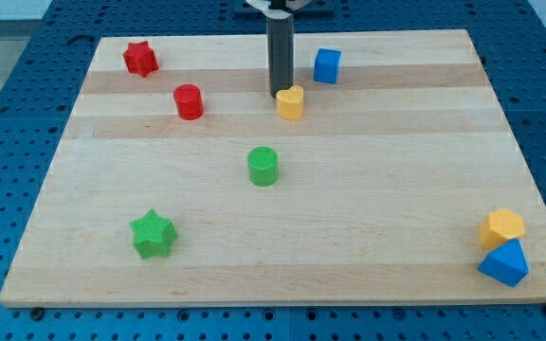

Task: Slide the yellow heart towards the yellow hexagon

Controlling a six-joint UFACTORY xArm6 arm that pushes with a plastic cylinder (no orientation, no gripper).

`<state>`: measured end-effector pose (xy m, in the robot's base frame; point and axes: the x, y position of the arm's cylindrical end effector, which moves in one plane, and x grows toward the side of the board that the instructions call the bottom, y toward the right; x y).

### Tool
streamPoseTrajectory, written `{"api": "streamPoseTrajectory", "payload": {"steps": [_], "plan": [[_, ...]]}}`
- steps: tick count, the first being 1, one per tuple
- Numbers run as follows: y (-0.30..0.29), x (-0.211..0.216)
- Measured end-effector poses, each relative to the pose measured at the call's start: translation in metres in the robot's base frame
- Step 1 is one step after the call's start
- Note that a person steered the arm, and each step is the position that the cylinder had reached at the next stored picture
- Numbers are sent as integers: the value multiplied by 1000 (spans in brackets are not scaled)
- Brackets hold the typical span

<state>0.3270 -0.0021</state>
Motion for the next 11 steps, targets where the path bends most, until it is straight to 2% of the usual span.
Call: {"api": "streamPoseTrajectory", "payload": {"steps": [1, 5, 8, 11], "plan": [[9, 0], [-20, -1], [-31, 18], [15, 18]]}}
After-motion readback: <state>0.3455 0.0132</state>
